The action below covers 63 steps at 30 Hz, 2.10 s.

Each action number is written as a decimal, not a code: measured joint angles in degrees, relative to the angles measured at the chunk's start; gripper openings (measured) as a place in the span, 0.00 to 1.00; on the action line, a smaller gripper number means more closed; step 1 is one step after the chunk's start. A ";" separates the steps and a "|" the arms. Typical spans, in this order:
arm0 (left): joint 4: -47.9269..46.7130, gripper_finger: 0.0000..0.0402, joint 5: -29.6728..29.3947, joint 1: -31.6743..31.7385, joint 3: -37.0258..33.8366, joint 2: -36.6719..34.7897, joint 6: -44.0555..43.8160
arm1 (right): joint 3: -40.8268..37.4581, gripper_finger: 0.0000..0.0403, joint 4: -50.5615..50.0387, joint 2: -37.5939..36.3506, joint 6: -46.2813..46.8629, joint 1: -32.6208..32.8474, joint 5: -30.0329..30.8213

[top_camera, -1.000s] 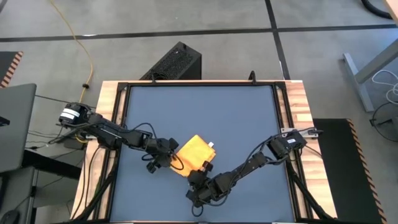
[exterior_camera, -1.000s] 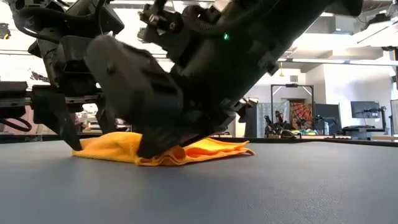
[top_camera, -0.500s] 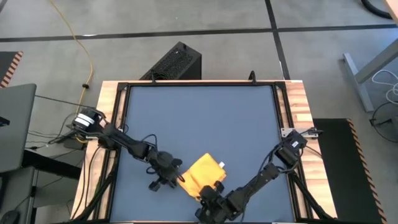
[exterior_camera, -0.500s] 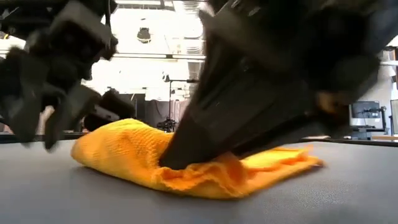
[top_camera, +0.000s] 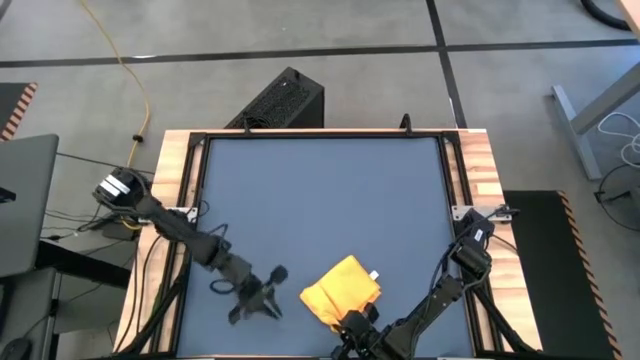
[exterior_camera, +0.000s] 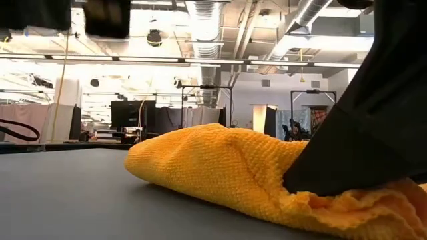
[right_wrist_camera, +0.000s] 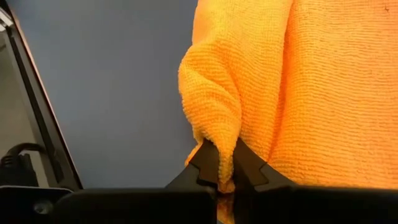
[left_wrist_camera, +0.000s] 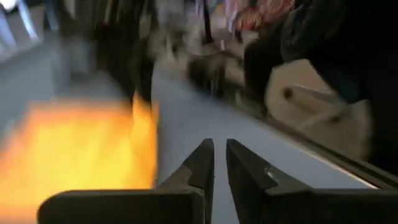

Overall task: Roll towel
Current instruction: Roll the orange microfiber cloth

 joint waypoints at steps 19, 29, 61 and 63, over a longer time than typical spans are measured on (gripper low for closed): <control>-23.24 0.55 -19.44 -0.62 25.72 23.72 20.72 | 0.02 0.08 1.08 -0.02 -0.23 0.10 -0.13; -21.32 0.63 -21.63 -0.01 25.87 23.47 24.52 | 0.02 0.08 1.14 -0.02 -0.33 0.39 -0.15; -20.17 0.01 -5.92 5.95 28.95 31.69 15.39 | 0.04 0.09 3.35 -0.02 10.79 4.37 1.48; -25.70 0.01 -3.60 6.83 31.42 31.53 13.91 | 0.04 0.10 3.18 -0.02 10.83 4.84 0.61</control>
